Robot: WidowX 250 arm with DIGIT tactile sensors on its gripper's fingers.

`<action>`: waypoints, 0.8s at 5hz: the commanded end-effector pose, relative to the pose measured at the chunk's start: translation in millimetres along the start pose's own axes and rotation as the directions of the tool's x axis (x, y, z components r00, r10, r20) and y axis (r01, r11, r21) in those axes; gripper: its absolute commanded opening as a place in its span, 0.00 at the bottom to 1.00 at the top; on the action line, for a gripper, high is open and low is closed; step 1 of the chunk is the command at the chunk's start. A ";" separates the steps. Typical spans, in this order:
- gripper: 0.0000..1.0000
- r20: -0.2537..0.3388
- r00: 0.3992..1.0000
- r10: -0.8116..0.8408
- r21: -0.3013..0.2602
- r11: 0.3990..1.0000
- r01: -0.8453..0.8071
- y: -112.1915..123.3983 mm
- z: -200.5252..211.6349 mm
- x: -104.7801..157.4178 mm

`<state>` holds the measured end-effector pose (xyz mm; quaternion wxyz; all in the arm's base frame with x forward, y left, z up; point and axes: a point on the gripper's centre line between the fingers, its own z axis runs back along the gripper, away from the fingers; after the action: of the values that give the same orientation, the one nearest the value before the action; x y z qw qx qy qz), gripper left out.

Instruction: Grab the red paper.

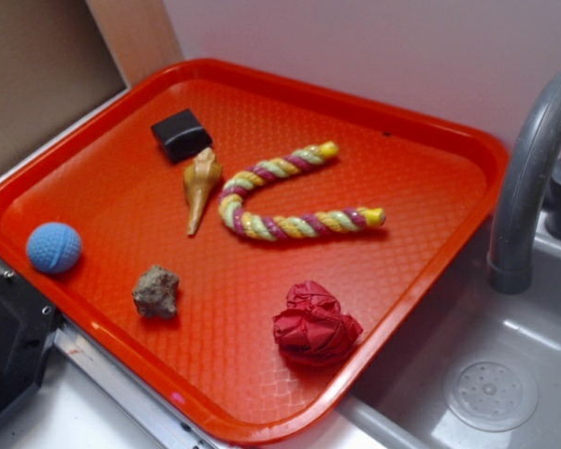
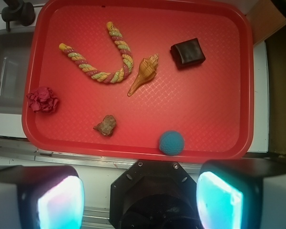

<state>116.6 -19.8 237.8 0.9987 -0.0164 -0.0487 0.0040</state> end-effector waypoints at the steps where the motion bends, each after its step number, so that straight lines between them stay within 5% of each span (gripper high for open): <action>1: 1.00 0.000 1.000 0.000 0.000 1.000 0.000 0.0 0.0 0.0; 2: 1.00 0.063 0.967 -0.248 -0.001 0.968 0.249 -13.8 -25.0 23.0; 3: 1.00 0.179 0.874 -0.452 -0.138 0.868 0.477 -34.9 -48.9 44.8; 4: 1.00 0.141 0.727 -0.673 -0.074 0.725 0.685 -68.8 -79.3 51.7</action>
<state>177.5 -87.2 157.9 0.9240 -0.0594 -0.0848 -0.3682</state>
